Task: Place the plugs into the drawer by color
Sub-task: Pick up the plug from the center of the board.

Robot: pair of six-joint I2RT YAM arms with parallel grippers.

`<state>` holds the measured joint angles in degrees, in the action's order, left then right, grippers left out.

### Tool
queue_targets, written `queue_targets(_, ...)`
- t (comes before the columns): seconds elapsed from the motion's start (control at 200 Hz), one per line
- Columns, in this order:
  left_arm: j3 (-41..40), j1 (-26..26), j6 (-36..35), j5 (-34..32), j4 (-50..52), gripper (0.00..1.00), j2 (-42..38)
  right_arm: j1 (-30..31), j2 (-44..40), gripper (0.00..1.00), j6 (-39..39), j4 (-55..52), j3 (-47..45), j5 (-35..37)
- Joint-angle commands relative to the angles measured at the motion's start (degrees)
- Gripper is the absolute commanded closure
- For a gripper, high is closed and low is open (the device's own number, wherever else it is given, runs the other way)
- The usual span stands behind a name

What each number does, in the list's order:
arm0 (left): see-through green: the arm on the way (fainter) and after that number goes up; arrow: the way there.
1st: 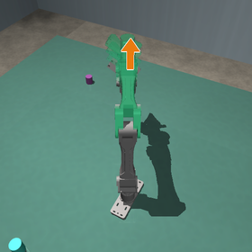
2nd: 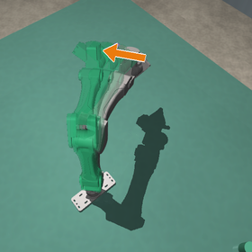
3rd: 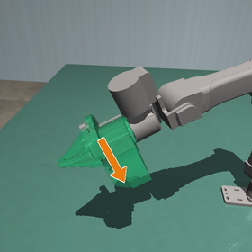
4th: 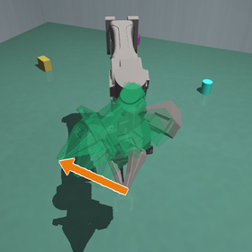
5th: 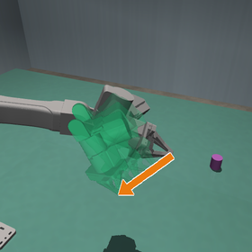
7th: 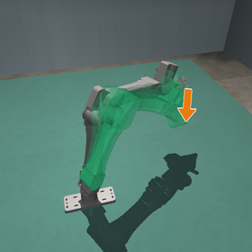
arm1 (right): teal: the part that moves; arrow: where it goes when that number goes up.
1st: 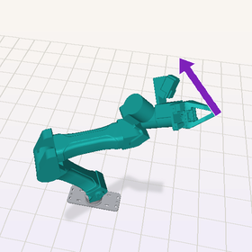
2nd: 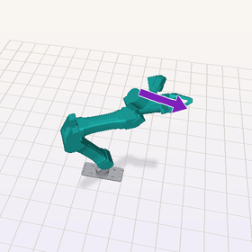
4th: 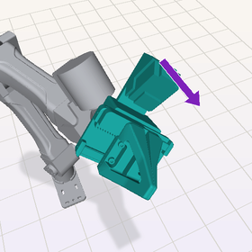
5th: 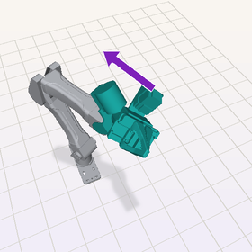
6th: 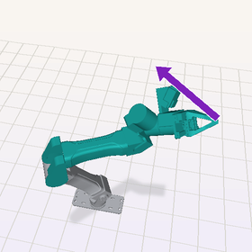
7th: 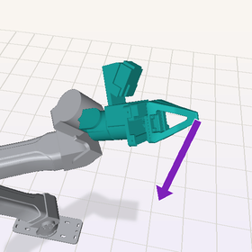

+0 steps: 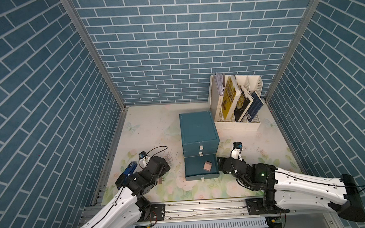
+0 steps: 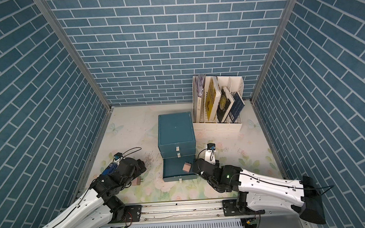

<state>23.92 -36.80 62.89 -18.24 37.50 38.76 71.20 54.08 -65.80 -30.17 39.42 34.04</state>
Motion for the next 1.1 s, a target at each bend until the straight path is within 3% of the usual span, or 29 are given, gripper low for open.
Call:
queue_targets(0.0,-1.4,0.9,4.9,0.4,-0.4,0.0,-0.1,-0.3,-1.7,0.17,-1.9,-2.3,-1.3,0.8)
queue_targets(0.225,-4.9,4.0,4.9,5.6,-2.7,0.04,0.1,-0.9,-3.9,0.18,-2.5,-2.6,-2.7,0.5)
queue_targets(0.555,-8.2,4.3,6.5,12.9,-8.6,0.24,3.1,-1.2,-4.3,0.21,-2.7,-2.7,-2.5,0.8)
queue_targets(1.095,-6.8,0.5,2.9,10.9,-4.1,0.34,4.2,-1.3,-2.2,0.23,-2.7,-1.6,-1.8,0.9)
